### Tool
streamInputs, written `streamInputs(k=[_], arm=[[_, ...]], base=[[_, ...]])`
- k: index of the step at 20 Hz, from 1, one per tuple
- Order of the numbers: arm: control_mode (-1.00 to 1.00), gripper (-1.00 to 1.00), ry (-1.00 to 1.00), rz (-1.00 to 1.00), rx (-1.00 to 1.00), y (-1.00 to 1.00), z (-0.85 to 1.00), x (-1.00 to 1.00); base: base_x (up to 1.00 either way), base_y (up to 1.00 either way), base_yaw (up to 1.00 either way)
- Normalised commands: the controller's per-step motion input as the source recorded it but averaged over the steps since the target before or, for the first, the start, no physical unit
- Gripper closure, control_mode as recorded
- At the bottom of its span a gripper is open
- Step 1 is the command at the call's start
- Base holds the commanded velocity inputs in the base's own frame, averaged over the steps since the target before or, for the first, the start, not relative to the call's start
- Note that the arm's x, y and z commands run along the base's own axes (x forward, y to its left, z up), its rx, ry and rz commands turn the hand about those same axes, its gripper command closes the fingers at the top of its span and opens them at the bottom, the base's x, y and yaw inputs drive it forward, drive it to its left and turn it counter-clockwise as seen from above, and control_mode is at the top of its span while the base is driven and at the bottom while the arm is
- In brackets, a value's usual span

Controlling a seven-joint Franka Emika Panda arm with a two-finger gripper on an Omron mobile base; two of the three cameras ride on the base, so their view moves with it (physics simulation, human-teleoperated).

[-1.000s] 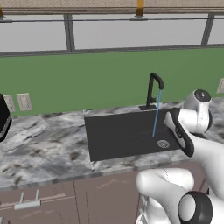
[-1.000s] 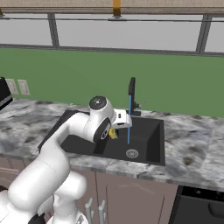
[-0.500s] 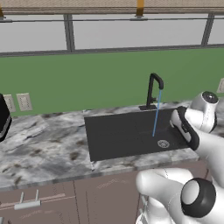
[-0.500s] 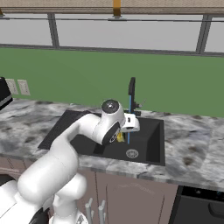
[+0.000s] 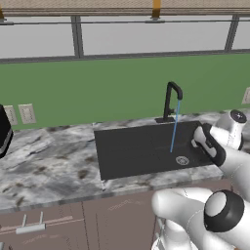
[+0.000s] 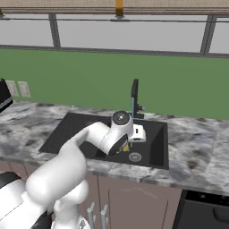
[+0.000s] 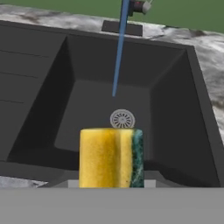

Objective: Soak the sponge with water for a few seconds and then drop it inside the sink.

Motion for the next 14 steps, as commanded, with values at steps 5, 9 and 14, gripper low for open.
streamInputs(k=[5,9,14], arm=[[-1.0,1.0,0.0,0.0,0.03,0.0,-0.3,0.13],[-1.0,1.0,0.06,0.0,0.0,0.0,-0.14,0.24],[-1.0,1.0,0.01,0.0,0.0,0.0,-0.23,0.21]], base=[[0.0,0.0,0.0],[0.0,0.0,0.0],[0.0,0.0,0.0]])
